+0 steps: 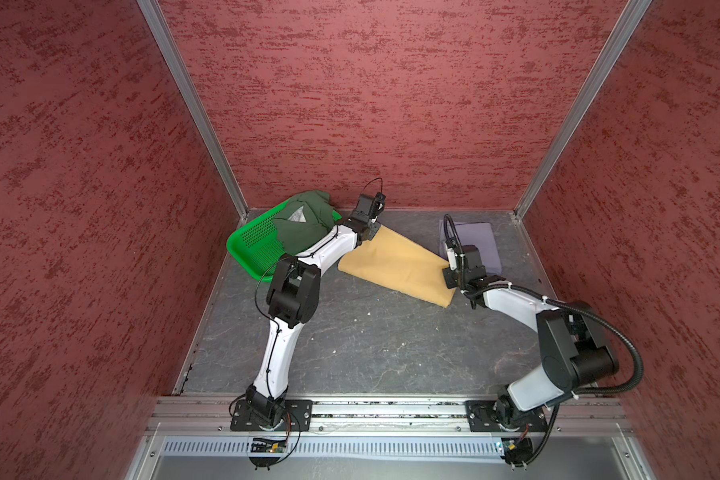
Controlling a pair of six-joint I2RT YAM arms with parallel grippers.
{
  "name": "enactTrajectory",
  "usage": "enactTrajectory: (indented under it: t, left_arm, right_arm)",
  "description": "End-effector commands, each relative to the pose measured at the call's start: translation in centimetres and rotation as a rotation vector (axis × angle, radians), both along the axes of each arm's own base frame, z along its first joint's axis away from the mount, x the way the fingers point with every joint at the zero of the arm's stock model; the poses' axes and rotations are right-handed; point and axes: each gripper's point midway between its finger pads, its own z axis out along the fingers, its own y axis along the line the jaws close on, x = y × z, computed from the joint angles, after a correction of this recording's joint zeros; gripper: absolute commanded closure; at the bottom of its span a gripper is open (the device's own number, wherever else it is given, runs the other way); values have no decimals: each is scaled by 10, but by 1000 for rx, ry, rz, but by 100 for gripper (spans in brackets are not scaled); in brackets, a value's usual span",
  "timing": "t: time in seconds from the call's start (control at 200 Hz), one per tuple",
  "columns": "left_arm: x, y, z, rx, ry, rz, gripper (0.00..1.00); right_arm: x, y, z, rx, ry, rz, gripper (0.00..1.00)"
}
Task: Fold and stack skirts
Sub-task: Fold the skirt at the top-center of the table.
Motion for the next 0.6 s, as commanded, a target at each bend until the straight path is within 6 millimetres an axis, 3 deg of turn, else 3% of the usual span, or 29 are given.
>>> enactTrajectory:
  t: [0.0, 0.23, 0.281, 0.476, 0.596]
  left_arm:
    - [6, 3, -10, 3, 14, 30, 100]
    - [11, 2, -33, 29, 45, 38, 100]
    - [10, 3, -37, 34, 53, 40, 90]
    - [9, 1, -45, 35, 71, 32, 66]
    - [5, 0, -40, 26, 70, 28, 57]
  right_arm:
    - [17, 1, 7, 12, -37, 21, 100]
    - [22, -2, -14, 15, 12, 12, 100]
    - [23, -2, -17, 15, 22, 8, 98]
    - [24, -4, -23, 14, 34, -6, 81]
    - [26, -6, -17, 12, 20, -10, 69]
